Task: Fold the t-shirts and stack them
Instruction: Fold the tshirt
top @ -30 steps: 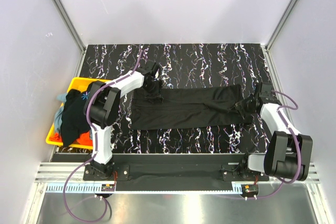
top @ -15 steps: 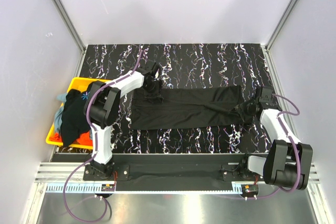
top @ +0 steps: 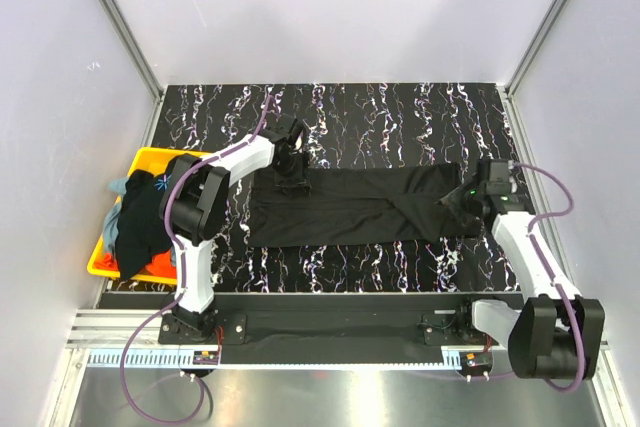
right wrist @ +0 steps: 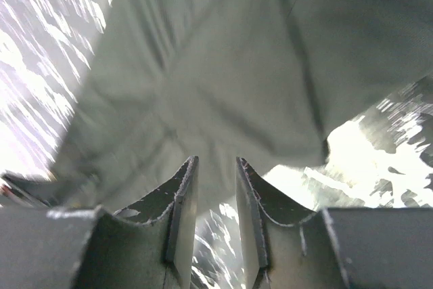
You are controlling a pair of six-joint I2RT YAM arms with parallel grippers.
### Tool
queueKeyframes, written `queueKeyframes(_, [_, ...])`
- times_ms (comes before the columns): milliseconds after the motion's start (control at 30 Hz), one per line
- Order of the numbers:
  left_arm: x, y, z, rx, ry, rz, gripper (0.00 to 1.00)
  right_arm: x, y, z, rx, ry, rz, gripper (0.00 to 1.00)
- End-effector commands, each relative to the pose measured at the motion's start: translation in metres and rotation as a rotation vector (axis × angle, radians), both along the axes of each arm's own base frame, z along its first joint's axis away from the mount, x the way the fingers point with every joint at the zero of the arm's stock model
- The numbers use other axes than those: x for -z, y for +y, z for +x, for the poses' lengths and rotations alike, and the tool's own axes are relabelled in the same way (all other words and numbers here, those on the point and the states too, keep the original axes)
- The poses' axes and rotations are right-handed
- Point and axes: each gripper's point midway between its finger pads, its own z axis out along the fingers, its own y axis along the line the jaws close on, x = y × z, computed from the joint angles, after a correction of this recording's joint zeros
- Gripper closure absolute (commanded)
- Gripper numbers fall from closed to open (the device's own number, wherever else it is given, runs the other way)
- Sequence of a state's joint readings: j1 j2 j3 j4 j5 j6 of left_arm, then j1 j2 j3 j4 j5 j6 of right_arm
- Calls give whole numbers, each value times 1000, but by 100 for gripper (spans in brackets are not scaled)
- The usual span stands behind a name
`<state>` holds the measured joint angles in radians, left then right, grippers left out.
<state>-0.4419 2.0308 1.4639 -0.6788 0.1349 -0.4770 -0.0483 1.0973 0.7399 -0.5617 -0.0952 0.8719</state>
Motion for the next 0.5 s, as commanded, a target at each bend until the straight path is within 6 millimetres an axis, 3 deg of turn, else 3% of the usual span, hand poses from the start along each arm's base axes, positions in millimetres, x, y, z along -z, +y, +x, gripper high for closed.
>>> queueKeyframes(0, [-9, 3, 12, -35, -35, 4, 41, 21, 21, -11, -36, 56, -26, 64])
queueKeyframes(300, [-51, -6, 19, -18, -112, -64, 40, 43, 65, -14, -222, 63, -115, 69])
queueKeyframes(467, [-46, -12, 19, 4, -96, -82, 40, 65, 82, -15, -327, 140, -178, 74])
